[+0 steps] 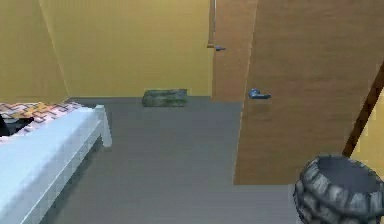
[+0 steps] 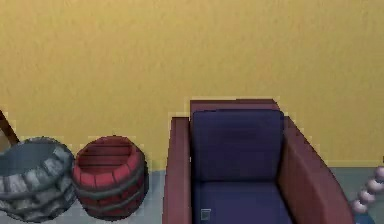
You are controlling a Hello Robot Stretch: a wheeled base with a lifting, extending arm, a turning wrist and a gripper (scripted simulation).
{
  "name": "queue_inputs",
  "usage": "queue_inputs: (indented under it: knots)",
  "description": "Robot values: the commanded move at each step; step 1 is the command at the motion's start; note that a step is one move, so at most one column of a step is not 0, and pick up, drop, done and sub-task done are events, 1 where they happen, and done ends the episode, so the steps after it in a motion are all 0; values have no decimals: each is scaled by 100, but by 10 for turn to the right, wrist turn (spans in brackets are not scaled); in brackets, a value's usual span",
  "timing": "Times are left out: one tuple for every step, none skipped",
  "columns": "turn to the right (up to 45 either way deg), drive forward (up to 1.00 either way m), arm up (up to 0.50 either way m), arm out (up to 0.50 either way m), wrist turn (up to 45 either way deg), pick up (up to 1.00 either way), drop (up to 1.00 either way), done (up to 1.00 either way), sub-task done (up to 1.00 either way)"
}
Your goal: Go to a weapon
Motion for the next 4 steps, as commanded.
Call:
queue_inputs:
  knots:
    - [0,100,0,0,0,0,0,0,0]
    - [0,100,0,0,0,0,0,0,0]
    - [210,0,0,0,0,0,0,0,0]
    - [0,10,0,0,0,0,0,0,0]
